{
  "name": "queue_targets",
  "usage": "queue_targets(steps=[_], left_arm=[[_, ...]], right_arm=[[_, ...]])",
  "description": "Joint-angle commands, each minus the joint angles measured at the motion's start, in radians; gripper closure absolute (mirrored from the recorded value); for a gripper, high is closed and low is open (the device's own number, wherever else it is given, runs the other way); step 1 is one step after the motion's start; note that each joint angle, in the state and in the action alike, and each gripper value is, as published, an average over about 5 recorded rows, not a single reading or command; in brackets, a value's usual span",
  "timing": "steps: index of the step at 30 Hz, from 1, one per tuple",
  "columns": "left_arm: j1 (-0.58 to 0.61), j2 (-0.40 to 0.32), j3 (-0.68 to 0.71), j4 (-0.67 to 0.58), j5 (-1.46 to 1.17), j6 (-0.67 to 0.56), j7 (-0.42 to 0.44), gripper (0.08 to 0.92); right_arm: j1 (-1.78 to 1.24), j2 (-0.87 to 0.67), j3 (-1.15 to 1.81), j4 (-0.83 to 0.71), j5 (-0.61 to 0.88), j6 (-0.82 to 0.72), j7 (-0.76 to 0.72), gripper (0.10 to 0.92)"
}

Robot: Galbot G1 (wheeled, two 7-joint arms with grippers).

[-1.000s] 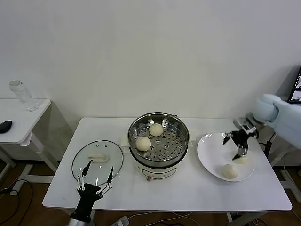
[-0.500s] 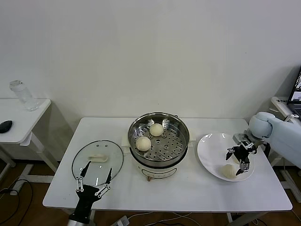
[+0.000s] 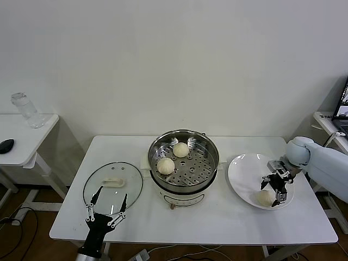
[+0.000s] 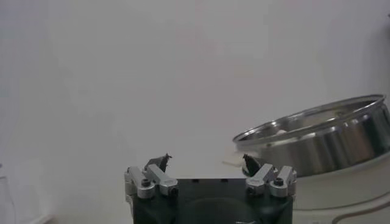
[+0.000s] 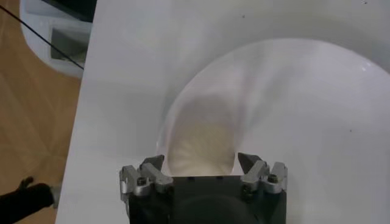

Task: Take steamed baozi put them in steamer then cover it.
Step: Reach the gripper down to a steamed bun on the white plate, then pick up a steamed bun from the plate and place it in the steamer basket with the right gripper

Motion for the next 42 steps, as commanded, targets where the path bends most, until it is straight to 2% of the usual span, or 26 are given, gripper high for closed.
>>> queue_targets(steps=[1, 9, 14, 19, 27, 36, 42], left_arm=[[0.001, 0.000, -0.001, -0.002, 0.000, 0.000, -0.001, 0.177], [0.000, 0.002, 0.003, -0.006, 0.000, 0.000, -0.001, 0.177], [-0.001, 0.005, 0.009, -0.010, 0.001, 0.002, -0.001, 0.177], [0.000, 0.006, 0.016, -0.013, 0.004, 0.003, -0.001, 0.177], [0.007, 0.008, 0.016, -0.018, 0.007, 0.000, -0.001, 0.177], [0.005, 0.007, 0.017, -0.021, 0.006, 0.001, -0.001, 0.177], [0.005, 0.006, 0.012, -0.022, 0.005, -0.001, -0.001, 0.177]], right_arm=[[-0.015, 0.000, 0.007, -0.005, -0.005, 0.003, 0.010, 0.291], [0.084, -0.023, 0.008, 0.062, 0.009, 0.023, 0.014, 0.361], [0.230, -0.008, 0.040, 0.125, -0.058, 0.169, -0.003, 0.371], [0.454, 0.081, -0.021, 0.181, -0.078, 0.324, 0.007, 0.372], [0.680, 0.252, -0.133, 0.315, 0.003, 0.407, 0.009, 0.373], [0.623, 0.362, -0.189, 0.481, -0.071, 0.490, 0.011, 0.372], [0.530, 0.398, -0.225, 0.511, -0.135, 0.533, 0.015, 0.372]])
